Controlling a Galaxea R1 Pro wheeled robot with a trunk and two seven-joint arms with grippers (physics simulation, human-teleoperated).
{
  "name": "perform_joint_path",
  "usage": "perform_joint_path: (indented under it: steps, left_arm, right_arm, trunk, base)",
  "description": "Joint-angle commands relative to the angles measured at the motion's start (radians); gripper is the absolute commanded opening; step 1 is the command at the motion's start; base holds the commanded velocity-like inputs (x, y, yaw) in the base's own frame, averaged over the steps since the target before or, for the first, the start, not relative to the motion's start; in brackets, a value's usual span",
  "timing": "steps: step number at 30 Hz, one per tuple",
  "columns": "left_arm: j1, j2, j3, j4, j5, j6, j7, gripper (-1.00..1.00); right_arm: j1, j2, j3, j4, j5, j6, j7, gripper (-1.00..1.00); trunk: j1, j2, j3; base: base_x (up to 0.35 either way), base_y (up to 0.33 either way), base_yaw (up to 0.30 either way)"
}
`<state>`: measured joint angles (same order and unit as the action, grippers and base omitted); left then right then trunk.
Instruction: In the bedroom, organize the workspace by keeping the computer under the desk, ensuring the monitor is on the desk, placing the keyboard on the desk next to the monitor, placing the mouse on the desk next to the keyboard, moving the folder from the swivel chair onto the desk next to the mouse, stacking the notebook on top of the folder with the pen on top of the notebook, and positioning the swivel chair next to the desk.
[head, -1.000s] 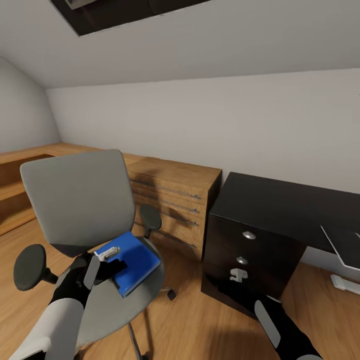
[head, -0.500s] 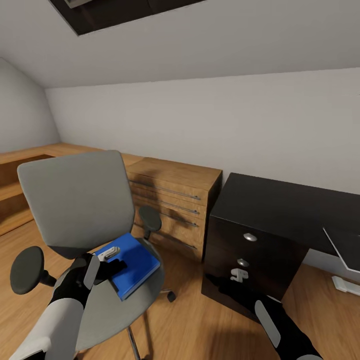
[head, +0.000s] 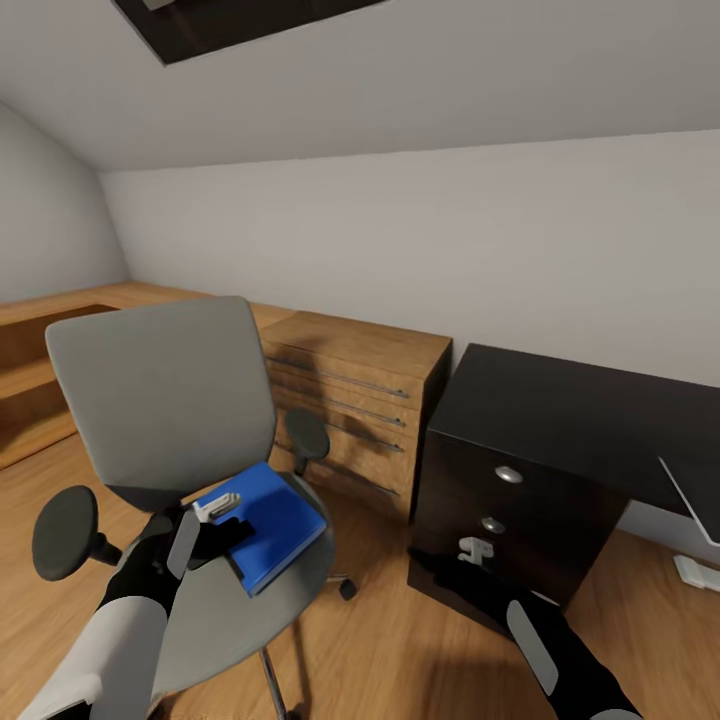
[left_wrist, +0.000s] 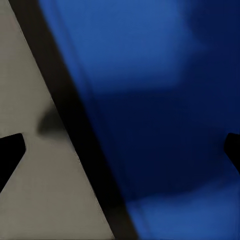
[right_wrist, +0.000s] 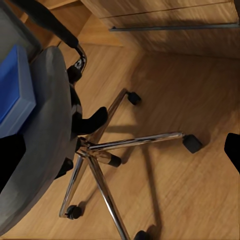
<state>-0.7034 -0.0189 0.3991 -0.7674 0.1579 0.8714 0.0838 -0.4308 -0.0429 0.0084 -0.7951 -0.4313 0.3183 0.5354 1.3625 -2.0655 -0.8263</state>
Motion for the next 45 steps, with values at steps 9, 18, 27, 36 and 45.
perform_joint_path:
  steps: [9, 18, 27, 36, 45]
  left_arm:
    - [-0.001, -0.001, 0.004, -0.001, 0.003, 0.005, 0.01, 1.0]
    - [-0.001, -0.001, 0.003, -0.001, 0.002, 0.005, 0.011, 1.0]
    - [-0.001, -0.001, 0.003, -0.001, 0.002, 0.005, 0.012, 1.0]
    - [-0.001, 0.0, 0.004, -0.001, 0.002, 0.005, 0.012, 1.0]
    - [-0.001, 0.0, 0.004, -0.002, 0.002, 0.005, 0.012, 1.0]
  right_arm:
    - [0.0, 0.0, -0.002, -0.001, -0.011, 0.008, 0.003, 1.0]
    - [0.0, 0.0, -0.002, -0.002, -0.011, 0.008, 0.003, 1.0]
    - [0.0, 0.0, -0.002, -0.001, -0.009, 0.003, 0.003, 1.0]
    - [0.0, 0.0, -0.001, -0.001, -0.008, 0.0, 0.003, 1.0]
    - [0.0, 0.0, -0.001, -0.001, -0.007, -0.001, 0.003, 1.0]
  trunk:
    - [0.0, 0.0, -0.006]
    - [0.0, 0.0, -0.007]
    - [0.0, 0.0, -0.007]
    - [0.0, 0.0, -0.007]
    - [0.0, 0.0, -0.007]
  base:
    - [0.0, 0.0, 0.047]
    - [-0.033, -0.11, 0.002]
    - [-0.018, -0.043, 0.0]
    - [-0.095, -0.107, 0.0]
    - [-0.104, -0.072, 0.0]
